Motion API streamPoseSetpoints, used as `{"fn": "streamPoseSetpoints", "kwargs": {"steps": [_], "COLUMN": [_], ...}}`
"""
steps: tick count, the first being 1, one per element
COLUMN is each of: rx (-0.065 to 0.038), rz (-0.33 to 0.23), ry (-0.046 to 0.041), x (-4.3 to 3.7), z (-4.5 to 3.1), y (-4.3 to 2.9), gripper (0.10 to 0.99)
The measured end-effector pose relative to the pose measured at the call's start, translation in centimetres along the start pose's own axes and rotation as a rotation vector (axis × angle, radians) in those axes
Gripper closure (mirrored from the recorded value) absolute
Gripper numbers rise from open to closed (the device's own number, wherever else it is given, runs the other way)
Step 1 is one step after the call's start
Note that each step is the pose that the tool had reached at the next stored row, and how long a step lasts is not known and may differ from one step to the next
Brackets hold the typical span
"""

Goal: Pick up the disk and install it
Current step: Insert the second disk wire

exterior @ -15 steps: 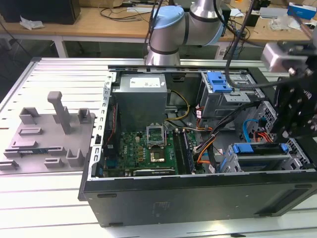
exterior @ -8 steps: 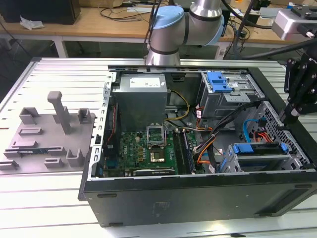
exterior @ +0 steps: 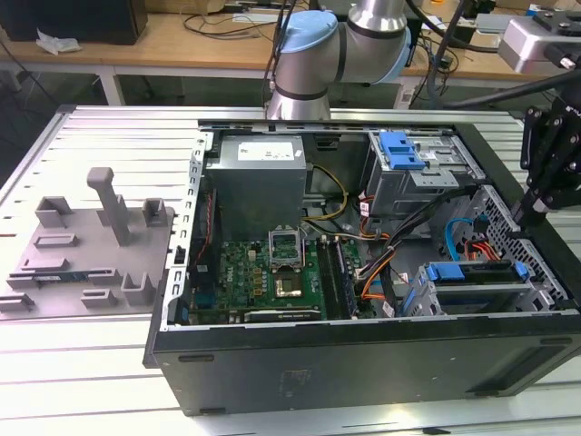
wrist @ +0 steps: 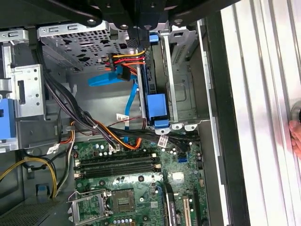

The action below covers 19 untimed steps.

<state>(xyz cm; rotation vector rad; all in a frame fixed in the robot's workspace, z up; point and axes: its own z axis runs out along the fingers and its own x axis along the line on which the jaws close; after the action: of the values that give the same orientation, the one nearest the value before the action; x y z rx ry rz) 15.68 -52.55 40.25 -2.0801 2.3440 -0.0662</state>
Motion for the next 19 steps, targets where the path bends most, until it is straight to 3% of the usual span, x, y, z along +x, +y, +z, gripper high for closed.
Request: {"fn": "streamPoseSetpoints", "kwargs": {"steps": [2, 3, 4, 5, 8, 12, 13, 15, 16, 18, 19], "rx": [0.000, -0.022, -0.075, -0.070, -0.064, -0.059, -0.057, -0.054, -0.050, -0.048, -0.047], "rz": [0.000, -0.001, -0.013, -0.016, -0.017, -0.017, -0.017, -0.017, -0.016, -0.016, -0.016], "ry": [-0.0001, 0.0066, 0.0297, 0.0731, 0.1208, 0.1584, 0.1670, 0.1765, 0.1893, 0.2076, 0.2185], "x": [-0.03, -0.54, -2.36, -3.74, -4.68, -6.13, -6.19, -6.18, -6.36, -7.03, -7.57], "z": [0.00, 0.13, 0.62, 0.85, 0.95, 1.19, 1.28, 1.33, 1.37, 1.37, 1.38], "y": [0.01, -0.25, -0.20, -0.01, 0.12, 0.42, 0.69, 0.99, 1.12, 1.20, 1.27], "gripper": [0.980, 0.980, 0.980, 0.980, 0.980, 0.980, 0.980, 0.973, 0.914, 0.914, 0.843]}}
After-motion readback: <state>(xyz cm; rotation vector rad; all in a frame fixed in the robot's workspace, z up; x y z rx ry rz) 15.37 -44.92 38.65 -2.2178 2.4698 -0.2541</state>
